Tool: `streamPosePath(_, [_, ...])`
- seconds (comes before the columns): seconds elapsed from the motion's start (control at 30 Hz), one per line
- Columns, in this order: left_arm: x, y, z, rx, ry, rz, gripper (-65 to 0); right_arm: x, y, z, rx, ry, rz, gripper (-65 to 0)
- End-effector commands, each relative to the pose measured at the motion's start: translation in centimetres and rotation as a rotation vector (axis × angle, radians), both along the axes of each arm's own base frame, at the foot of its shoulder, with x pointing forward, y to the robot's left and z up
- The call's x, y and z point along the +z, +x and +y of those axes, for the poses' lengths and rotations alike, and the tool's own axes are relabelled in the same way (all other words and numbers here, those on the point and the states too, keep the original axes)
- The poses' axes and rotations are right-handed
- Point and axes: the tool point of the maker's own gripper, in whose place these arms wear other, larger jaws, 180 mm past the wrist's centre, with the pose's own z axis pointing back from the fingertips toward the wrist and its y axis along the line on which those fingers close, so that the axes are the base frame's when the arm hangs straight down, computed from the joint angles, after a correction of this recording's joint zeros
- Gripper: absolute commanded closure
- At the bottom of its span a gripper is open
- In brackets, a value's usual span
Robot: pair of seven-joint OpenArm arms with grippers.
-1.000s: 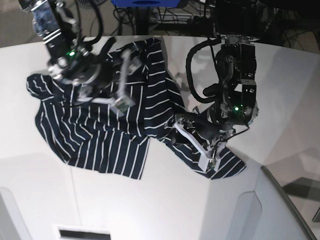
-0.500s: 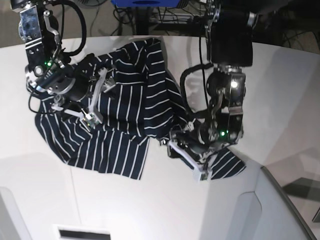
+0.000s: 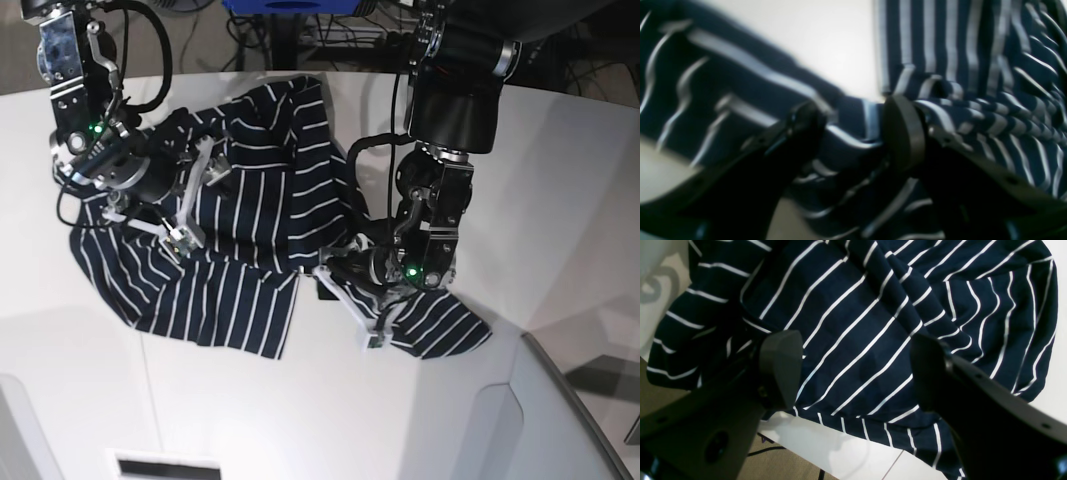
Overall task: Layout the t-shirt on the table in an organized manner, then fold the t-shirt properly
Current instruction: 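Grasp the shirt with both grippers and pull the fabric apart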
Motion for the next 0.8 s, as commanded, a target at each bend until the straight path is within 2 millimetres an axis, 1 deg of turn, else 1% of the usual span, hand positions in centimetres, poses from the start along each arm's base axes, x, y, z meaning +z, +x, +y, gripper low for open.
streamPosePath(0.0, [1.8, 1.6, -0.5, 0.009, -0.021, -0.059, -33.9, 1.1, 0.9, 0.1, 0.001, 0.016, -0.044, -47.3])
streamPosePath(0.07, [1.8, 1.7, 0.2, 0.024, -0.004, -0.056, -33.9, 1.1, 0.9, 0.1, 0.0, 0.018, -0.044, -47.3])
streamPosePath(0.23, [1.6, 1.7, 0.6, 0.025, 0.007, -0.052, -33.9, 0.0, 0.6, -0.1, -0.007, 0.014, -0.011, -47.3])
streamPosePath(0.4, [1.3, 1.5, 1.1, 0.024, 0.018, -0.046, -32.3, -0.2, 0.5, -0.1, -0.007, 0.013, -0.007, -47.3])
streamPosePath(0.43, [1.2, 1.4, 1.1, 0.024, 0.018, -0.045, -30.3, -0.1, 0.6, -0.1, -0.007, 0.013, -0.008, -47.3])
streamPosePath(0.47, [1.2, 1.4, 1.1, 0.025, 0.02, -0.045, -26.3, -0.1, 0.6, -0.1, -0.007, 0.013, -0.008, -47.3])
streamPosePath(0.5, [1.2, 1.4, 1.1, 0.025, 0.02, -0.045, -20.7, -0.1, 0.6, -0.1, -0.007, 0.013, -0.008, -47.3])
streamPosePath(0.6, [1.2, 1.4, 1.2, 0.024, 0.021, -0.043, 0.0, -0.1, 0.6, -0.1, -0.007, 0.013, -0.008, -47.3])
streamPosePath(0.73, [1.1, 1.4, 1.3, 0.024, 0.023, -0.042, 0.0, -0.1, 0.6, -0.1, -0.007, 0.013, -0.008, -47.3])
streamPosePath(0.77, [1.1, 1.4, 1.7, 0.032, 0.027, -0.044, 0.0, -0.1, 0.6, -0.1, -0.007, 0.013, -0.008, -47.3])
